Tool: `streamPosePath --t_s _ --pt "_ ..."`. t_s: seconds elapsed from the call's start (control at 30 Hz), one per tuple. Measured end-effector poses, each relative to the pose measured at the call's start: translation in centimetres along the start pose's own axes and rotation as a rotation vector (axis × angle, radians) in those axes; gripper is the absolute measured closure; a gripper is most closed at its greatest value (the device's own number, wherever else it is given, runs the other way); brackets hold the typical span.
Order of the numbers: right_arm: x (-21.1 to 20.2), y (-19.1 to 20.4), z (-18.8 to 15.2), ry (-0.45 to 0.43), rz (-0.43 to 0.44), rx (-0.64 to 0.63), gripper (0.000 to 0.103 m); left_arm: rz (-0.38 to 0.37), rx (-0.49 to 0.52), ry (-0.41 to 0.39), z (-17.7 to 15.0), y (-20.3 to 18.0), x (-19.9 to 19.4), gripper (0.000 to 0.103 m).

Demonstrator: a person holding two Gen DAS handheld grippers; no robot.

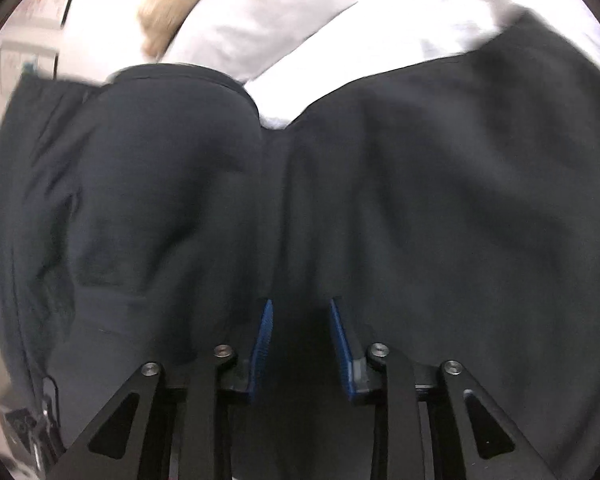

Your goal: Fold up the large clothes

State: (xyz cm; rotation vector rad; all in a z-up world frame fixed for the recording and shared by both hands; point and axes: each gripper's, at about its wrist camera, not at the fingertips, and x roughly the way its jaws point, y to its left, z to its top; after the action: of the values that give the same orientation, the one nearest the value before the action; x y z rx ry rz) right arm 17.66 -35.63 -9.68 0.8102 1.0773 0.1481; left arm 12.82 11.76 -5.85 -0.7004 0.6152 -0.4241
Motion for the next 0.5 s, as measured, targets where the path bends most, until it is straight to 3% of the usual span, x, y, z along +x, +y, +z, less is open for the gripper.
streamPosePath --t_s 0.1,0.23,0.33,0.47,0.5 --pt "3.8 2.9 1.4 0.017 -0.043 -0.075 0.08 0.064 -0.257 0.012 -0.3 7.3 -0.1 0.075" --pt "7.1 6.8 3.3 0.014 -0.108 -0.168 0.081 0.114 -0.58 0.075 -3.0 15.4 0.8 0.075" --pt "8.9 9.6 3.7 0.005 -0.176 -0.271 0.081 0.085 -0.632 0.084 -3.9 16.4 0.9 0.075" --pt "13.5 9.5 5.8 0.02 -0.31 -0.303 0.085 0.084 -0.52 0.053 -3.2 14.3 0.6 0.075" --pt "14.4 9.4 6.1 0.026 -0.329 -0.293 0.09 0.079 -0.488 0.043 -2.9 13.8 0.6 0.075"
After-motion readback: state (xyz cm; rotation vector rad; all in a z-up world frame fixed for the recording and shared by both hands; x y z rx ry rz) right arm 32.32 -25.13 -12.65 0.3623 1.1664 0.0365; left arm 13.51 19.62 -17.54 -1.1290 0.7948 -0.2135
